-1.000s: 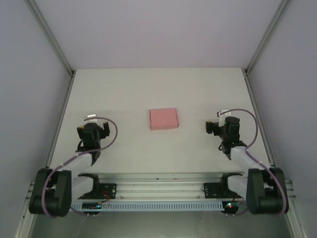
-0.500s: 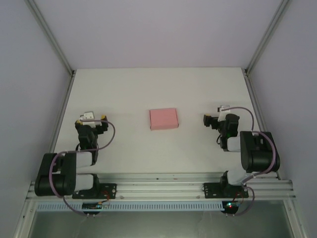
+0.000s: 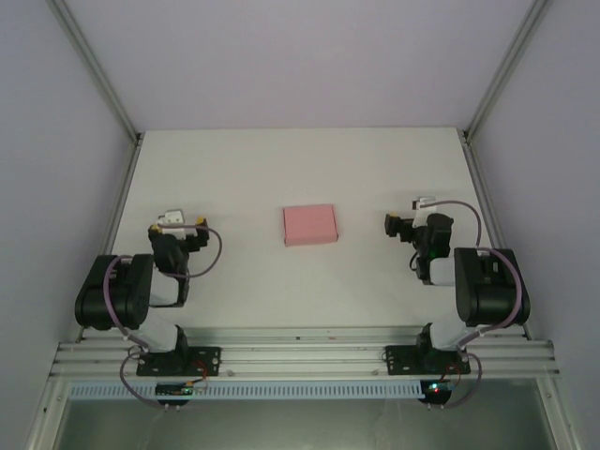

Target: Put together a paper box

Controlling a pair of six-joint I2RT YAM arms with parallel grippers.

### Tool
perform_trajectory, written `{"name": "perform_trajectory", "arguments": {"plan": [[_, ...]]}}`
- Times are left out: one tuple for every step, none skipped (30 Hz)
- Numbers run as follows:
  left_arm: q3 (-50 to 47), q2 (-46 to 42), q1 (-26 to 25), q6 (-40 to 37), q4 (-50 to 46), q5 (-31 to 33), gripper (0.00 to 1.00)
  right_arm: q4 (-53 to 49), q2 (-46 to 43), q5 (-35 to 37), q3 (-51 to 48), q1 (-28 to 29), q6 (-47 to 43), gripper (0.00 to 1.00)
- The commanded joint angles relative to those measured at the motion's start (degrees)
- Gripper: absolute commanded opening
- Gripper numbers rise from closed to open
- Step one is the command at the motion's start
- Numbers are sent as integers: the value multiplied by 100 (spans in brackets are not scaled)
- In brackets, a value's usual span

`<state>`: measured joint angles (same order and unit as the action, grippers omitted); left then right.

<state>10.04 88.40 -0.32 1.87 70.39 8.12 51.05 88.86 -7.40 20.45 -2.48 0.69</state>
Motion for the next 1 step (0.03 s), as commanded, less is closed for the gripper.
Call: {"name": "perform_trajectory", "arguments": {"plan": [[261, -128, 40, -59, -289, -92, 100, -51, -9, -69, 56, 28, 97, 99]]}}
